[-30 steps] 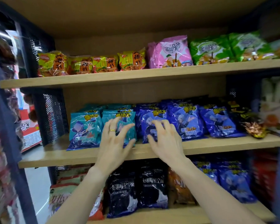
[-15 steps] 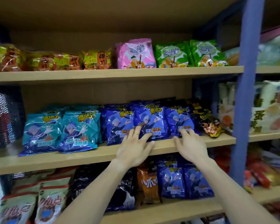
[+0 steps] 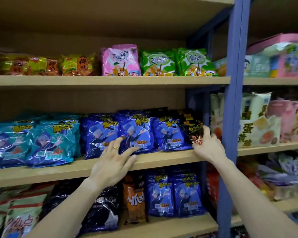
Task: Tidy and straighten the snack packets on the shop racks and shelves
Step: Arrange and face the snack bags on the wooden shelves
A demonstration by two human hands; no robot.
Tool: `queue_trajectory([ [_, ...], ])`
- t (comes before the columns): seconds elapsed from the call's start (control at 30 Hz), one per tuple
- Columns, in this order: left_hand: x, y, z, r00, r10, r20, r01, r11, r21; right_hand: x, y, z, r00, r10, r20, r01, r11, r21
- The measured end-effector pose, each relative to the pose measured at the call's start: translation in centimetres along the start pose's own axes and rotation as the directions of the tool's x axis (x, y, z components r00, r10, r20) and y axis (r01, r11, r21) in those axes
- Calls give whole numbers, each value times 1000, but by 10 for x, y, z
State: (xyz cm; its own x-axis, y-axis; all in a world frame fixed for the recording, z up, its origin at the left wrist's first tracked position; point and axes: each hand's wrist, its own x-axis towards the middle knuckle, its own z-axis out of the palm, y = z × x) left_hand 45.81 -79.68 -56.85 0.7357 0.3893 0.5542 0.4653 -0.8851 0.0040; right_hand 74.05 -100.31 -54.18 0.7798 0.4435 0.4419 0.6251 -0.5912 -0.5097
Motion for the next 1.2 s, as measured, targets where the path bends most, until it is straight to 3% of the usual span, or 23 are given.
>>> queue_trajectory([
  [0.27, 5, 4, -1, 999, -29, 45, 28, 999, 21, -1, 10, 12, 974, -34, -224, 30, 999, -19],
  [0.4, 4, 4, 2, 999, -22, 40, 21, 1000, 22, 17, 3, 14, 985, -2, -171, -12, 997, -80],
  [0.53, 1, 7, 1, 1000, -21, 22, 20, 999, 25, 7, 6, 17, 971, -11, -239, -1, 999, -48],
  [0.73, -16, 11, 8, 990, 0, -142, 0, 1000, 0, -36, 12, 17, 930, -132, -344, 125, 991, -43],
  [0.9, -63, 13, 17, 958, 9, -288, -7, 1000, 8, -89, 2, 27, 851, -324, -413, 337, 940, -43],
  [1.1, -87, -21, 18, 935, -118, -334, 162, 981, 108, -112, -45, 66, 810, -480, -336, 497, 867, -40],
  [1.2, -93, -35, 20, 943, -58, -329, 117, 980, 164, -120, -61, 89, 783, -543, -303, 521, 839, -155],
])
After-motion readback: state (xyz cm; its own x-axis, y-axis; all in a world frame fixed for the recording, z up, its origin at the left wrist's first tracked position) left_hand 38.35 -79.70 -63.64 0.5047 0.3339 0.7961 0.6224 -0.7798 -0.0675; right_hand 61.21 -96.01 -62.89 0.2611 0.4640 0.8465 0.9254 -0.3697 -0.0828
